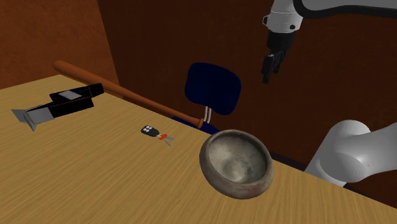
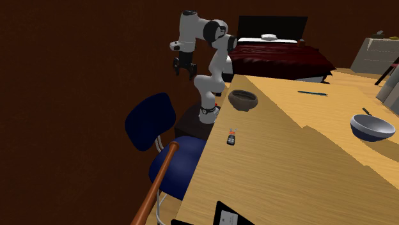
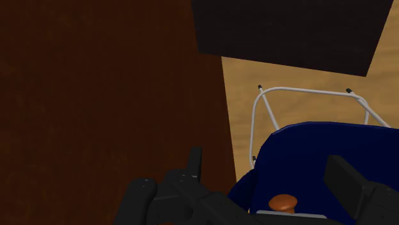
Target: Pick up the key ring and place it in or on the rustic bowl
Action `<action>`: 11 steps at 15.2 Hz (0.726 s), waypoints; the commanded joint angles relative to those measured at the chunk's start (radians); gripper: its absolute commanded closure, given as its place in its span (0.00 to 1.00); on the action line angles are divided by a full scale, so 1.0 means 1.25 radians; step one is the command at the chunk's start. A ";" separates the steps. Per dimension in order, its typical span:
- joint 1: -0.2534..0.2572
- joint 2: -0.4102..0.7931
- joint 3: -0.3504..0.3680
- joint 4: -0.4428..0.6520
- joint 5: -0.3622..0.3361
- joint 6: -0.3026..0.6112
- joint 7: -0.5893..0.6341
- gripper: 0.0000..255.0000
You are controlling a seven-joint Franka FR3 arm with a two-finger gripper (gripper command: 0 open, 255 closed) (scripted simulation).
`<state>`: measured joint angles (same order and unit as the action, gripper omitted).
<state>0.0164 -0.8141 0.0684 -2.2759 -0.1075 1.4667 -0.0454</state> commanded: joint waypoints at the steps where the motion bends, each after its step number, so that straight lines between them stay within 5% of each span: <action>1: 0.000 0.000 0.000 0.000 0.000 0.000 0.000 0.00; 11: 0.037 0.130 0.147 0.020 0.108 0.117 0.173 0.00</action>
<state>0.0587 -0.6712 0.2339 -2.2553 0.0166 1.5960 0.1495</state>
